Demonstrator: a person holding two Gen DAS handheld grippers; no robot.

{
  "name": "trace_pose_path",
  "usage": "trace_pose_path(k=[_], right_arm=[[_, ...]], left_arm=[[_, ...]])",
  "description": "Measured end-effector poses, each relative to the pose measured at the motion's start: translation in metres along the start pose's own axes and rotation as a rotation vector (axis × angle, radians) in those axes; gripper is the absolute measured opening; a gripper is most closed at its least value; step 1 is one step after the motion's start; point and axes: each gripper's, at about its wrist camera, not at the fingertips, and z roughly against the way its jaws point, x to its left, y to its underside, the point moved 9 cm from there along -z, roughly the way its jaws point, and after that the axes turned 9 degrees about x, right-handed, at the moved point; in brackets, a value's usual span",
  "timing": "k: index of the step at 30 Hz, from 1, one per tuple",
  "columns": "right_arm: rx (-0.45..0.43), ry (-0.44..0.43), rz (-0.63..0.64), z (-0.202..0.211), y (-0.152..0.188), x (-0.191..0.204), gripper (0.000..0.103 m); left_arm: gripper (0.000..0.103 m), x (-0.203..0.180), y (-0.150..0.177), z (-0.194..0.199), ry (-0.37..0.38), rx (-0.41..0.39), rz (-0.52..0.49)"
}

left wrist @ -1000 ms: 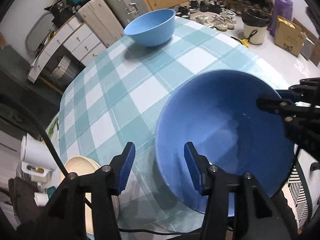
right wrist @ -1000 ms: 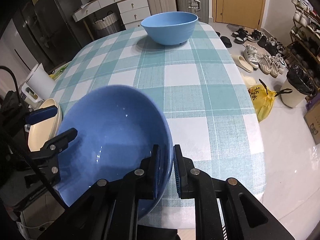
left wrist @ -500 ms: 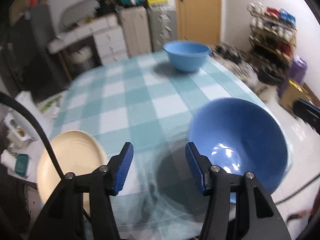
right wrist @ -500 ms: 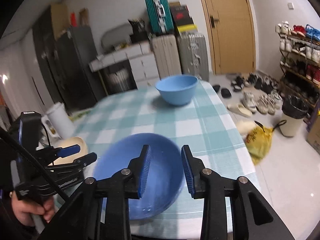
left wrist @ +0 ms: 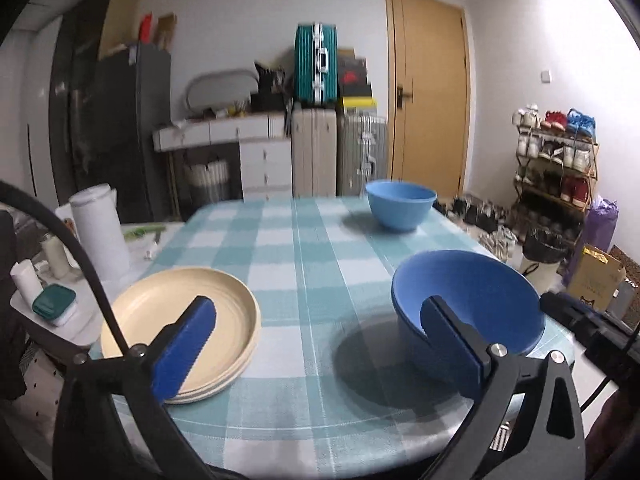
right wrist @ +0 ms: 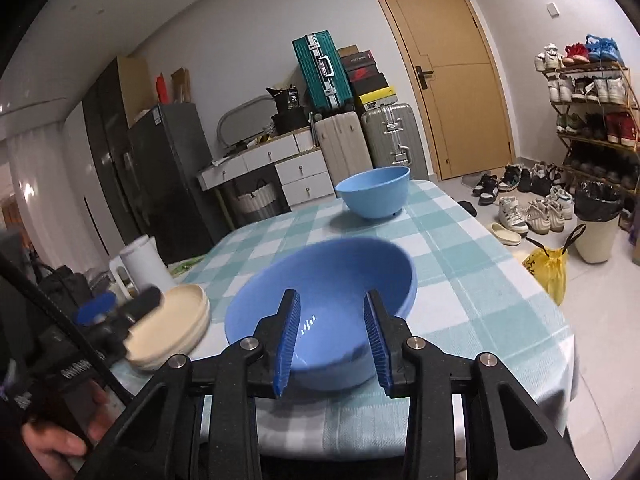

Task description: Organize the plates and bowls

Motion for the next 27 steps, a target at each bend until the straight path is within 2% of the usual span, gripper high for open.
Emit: trace_pose_path(k=[2, 4, 7, 8, 10, 11, 13, 15, 18, 21, 24, 27], right_arm=[[-0.061, 0.038, 0.038, 0.002, 0.008, 0.004, 0.038], [-0.129, 0.077, 0.072, 0.006, 0.014, 0.007, 0.059], [-0.24, 0.111, 0.114, 0.018, 0.02, 0.011, 0.066], [-0.277, 0.136, 0.131, 0.023, 0.022, 0.013, 0.069], [-0.361, 0.166, 0.156, 0.036, 0.025, 0.016, 0.083], [-0.399, 0.18, 0.167, 0.042, 0.028, 0.018, 0.088], [-0.437, 0.216, 0.183, 0.048, 0.033, 0.02, 0.095], [-0.451, 0.21, 0.182, 0.05, 0.038, 0.02, 0.101], [-0.45, 0.222, 0.166, 0.053, 0.045, 0.016, 0.102], [-0.448, 0.212, 0.156, 0.054, 0.047, 0.015, 0.102], [-0.463, 0.2, 0.149, 0.06, 0.049, 0.013, 0.102], [-0.466, 0.203, 0.16, 0.062, 0.051, 0.015, 0.102]], left_arm=[[0.103, 0.003, 0.006, 0.002, -0.017, -0.045, -0.035], [0.103, 0.01, 0.012, 0.001, -0.057, -0.102, -0.046], [0.103, 0.026, 0.026, -0.001, -0.186, -0.157, -0.045], [0.103, 0.028, 0.03, -0.003, -0.189, -0.166, -0.045], [0.103, 0.034, 0.036, -0.004, -0.185, -0.178, -0.029], [0.103, 0.036, 0.039, -0.005, -0.164, -0.184, -0.016], [0.103, 0.037, 0.042, -0.005, -0.134, -0.192, -0.005], [0.103, 0.036, 0.047, -0.001, -0.122, -0.222, -0.003], [0.103, 0.035, 0.059, 0.002, -0.095, -0.253, 0.016], [0.103, 0.033, 0.077, -0.004, -0.094, -0.236, 0.015], [0.103, 0.03, 0.076, 0.001, -0.083, -0.262, 0.01], [0.103, 0.03, 0.078, -0.004, -0.12, -0.239, -0.008]])
